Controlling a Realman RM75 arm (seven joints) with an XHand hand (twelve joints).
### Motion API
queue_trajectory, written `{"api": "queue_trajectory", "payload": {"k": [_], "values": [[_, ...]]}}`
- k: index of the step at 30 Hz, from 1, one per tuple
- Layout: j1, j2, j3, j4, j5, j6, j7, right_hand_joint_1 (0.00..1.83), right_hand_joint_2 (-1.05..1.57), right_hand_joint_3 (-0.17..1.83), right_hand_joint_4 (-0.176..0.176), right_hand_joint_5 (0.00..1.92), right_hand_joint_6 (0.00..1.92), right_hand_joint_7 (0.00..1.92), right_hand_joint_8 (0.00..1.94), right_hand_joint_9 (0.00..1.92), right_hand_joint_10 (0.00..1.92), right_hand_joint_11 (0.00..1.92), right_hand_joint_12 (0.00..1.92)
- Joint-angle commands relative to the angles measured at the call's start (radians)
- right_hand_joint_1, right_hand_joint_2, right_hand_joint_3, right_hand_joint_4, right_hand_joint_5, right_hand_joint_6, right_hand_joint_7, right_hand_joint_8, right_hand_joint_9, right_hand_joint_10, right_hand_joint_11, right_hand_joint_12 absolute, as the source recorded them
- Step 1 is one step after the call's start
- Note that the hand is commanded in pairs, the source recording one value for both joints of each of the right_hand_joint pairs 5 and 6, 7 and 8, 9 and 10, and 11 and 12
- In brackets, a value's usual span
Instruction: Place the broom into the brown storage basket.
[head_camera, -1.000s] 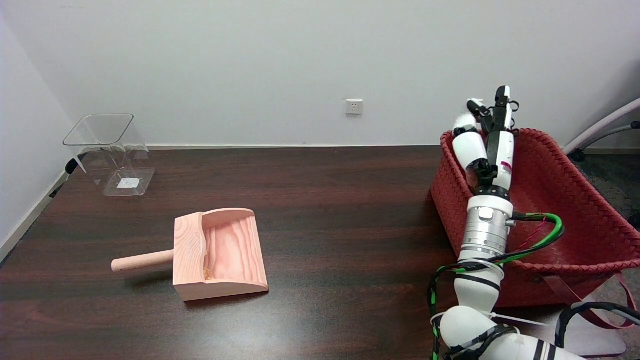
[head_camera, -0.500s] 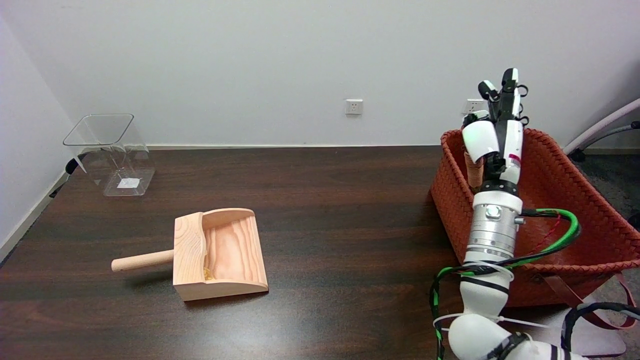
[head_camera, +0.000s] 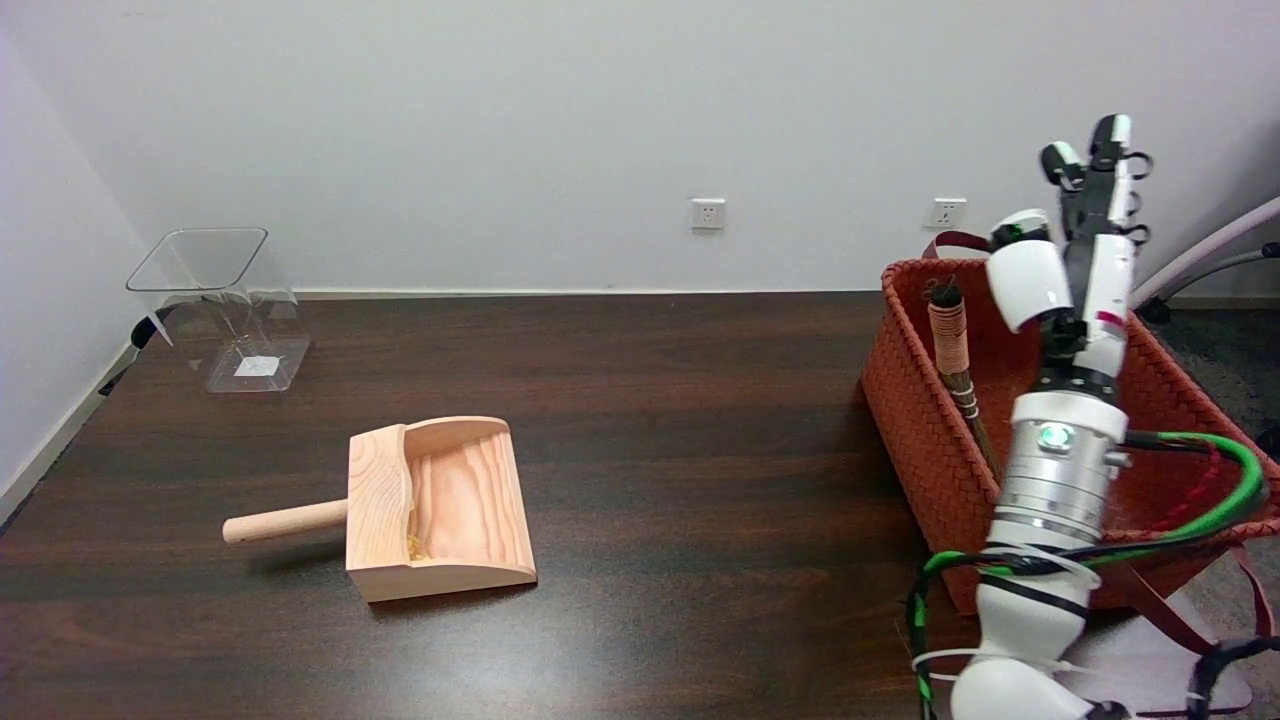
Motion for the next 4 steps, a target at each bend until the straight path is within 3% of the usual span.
{"api": "queue_trajectory", "payload": {"k": [1, 3, 4], "values": [[-0.186, 0.085, 0.180, 0.057, -0.033, 0.051, -0.021, 0.29, 1.23, 1.02, 0.000, 0.00, 0.00, 0.28, 0.28, 0.00, 0.00, 0.00, 0.00], [-0.195, 0.087, 0.191, 0.057, -0.026, 0.051, -0.021, 0.29, 1.23, 1.02, 0.000, 0.00, 0.00, 0.29, 0.29, 0.00, 0.00, 0.00, 0.00], [-0.211, 0.089, 0.150, 0.129, -0.013, 0.098, -0.018, 0.29, 1.24, 1.02, 0.000, 0.00, 0.00, 0.29, 0.29, 0.00, 0.00, 0.00, 0.00]]}}
